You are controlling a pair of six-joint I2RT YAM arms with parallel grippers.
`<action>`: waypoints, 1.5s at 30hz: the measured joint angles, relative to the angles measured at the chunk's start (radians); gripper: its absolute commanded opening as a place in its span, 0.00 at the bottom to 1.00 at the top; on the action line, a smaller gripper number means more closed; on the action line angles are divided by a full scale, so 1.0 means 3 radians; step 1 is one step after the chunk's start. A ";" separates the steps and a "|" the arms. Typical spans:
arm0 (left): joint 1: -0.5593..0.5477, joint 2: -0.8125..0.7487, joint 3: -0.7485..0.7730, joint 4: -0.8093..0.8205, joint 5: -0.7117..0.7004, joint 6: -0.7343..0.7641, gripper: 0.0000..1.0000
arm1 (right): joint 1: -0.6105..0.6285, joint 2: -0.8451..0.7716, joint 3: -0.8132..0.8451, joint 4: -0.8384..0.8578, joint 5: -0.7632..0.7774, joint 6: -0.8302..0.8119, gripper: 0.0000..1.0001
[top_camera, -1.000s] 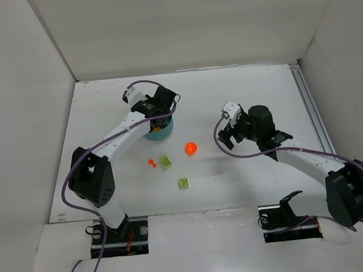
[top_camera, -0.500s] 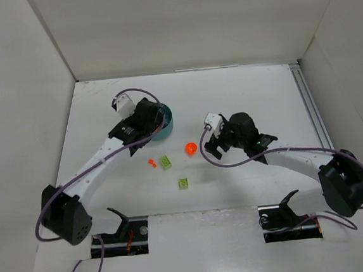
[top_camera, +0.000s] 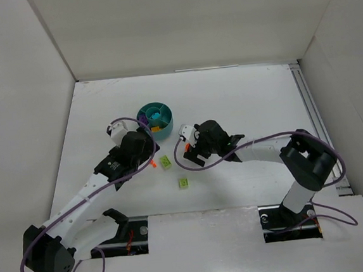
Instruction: Sort the legos into containers by color
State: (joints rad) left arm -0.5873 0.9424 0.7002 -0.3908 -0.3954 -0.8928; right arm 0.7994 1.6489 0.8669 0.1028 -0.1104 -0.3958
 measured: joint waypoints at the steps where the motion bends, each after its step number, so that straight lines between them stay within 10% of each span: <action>1: 0.0000 -0.0001 0.0000 -0.0005 0.0000 -0.0003 1.00 | 0.0000 0.0039 0.0018 -0.0010 0.0033 0.0000 0.95; 14: 0.0000 -0.0015 0.0000 -0.0008 -0.0027 -0.0008 1.00 | -0.0001 0.0465 0.0343 -0.0019 0.0234 -0.0039 0.94; 34: 0.0000 -0.0010 0.0000 -0.0009 -0.0121 -0.0008 1.00 | -0.0045 0.0609 0.0468 0.0047 -0.0015 0.0008 0.39; 45: 0.0000 -0.0010 0.0000 -0.0009 -0.0183 -0.0024 1.00 | -0.0134 0.0259 0.0467 0.0036 -0.0259 -0.0015 0.31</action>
State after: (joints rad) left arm -0.5873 0.9394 0.7002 -0.3935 -0.4503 -0.9001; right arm 0.7593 1.7267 1.0069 0.1135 -0.1883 -0.4004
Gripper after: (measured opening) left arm 0.997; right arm 0.608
